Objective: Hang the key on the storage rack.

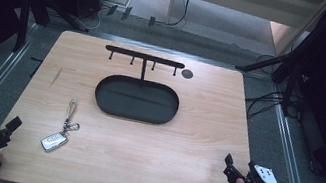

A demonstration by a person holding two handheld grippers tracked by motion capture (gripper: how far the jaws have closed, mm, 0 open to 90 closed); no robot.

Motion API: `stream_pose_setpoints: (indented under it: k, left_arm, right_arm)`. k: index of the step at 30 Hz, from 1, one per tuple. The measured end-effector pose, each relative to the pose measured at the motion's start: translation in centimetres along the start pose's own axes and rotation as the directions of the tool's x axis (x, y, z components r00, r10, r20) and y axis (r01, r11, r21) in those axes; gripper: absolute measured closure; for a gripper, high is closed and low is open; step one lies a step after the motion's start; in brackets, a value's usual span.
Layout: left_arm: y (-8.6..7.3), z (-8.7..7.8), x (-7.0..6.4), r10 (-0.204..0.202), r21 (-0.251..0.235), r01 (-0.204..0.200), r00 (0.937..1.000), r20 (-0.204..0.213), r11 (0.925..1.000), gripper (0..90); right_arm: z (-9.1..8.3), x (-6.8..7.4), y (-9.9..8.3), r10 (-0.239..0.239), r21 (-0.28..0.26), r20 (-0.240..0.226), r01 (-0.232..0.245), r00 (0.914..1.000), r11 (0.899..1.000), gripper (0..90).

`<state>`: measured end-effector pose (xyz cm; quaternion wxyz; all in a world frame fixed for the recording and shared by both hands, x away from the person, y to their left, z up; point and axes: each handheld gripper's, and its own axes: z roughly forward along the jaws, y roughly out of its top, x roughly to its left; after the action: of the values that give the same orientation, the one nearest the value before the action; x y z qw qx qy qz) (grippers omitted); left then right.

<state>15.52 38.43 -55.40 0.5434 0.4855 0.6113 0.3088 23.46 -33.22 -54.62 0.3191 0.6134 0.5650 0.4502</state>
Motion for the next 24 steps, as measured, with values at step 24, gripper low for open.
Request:
stream_pose_setpoints:
  k: [24]
  left_arm:
    - [4.7,7.0,-6.0,0.312,0.777,-0.189,0.95,-0.01,0.6005,0.7]
  right_arm:
    - [-0.1,-0.5,0.0,0.054,-0.007,-0.012,-0.054,0.9985,0.998,8.8]
